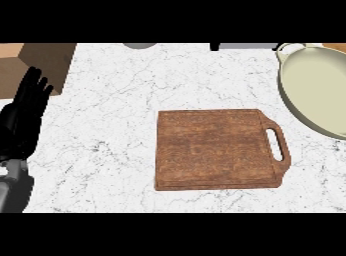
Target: Pick the pear from the cutting board and place it in the pot
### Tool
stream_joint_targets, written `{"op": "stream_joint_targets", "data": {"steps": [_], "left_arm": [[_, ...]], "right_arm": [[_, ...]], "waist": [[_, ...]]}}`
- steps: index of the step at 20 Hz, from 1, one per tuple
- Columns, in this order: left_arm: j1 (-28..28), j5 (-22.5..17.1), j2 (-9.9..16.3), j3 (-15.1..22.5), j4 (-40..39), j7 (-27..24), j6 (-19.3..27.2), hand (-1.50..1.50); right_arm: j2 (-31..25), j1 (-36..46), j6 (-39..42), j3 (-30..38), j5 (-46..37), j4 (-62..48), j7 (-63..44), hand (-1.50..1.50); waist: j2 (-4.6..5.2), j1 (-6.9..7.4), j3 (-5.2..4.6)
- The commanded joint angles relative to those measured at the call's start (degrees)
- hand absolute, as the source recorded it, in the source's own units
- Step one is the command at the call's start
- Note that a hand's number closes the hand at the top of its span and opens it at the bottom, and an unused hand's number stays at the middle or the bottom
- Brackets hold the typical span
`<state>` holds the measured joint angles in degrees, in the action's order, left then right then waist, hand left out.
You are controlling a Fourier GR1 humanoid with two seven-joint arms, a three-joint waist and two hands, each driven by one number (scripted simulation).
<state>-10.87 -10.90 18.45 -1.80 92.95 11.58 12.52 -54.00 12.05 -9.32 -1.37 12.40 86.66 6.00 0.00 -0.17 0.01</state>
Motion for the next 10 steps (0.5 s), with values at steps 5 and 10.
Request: {"op": "stream_joint_targets", "data": {"steps": [5,10], "left_arm": [[-2.25,2.05,-2.23,2.49,0.03,0.76,1.10,0.00],[-4.67,1.22,-2.15,0.68,-4.64,-1.95,-1.08,0.00]], "right_arm": [[-0.77,7.22,-11.17,-2.05,-19.59,-18.33,6.26,1.50],[7.12,18.60,-13.89,-6.33,-27.37,-33.99,8.84,1.50]], "waist": [[0.90,2.82,0.06],[0.80,2.55,0.04]]}}
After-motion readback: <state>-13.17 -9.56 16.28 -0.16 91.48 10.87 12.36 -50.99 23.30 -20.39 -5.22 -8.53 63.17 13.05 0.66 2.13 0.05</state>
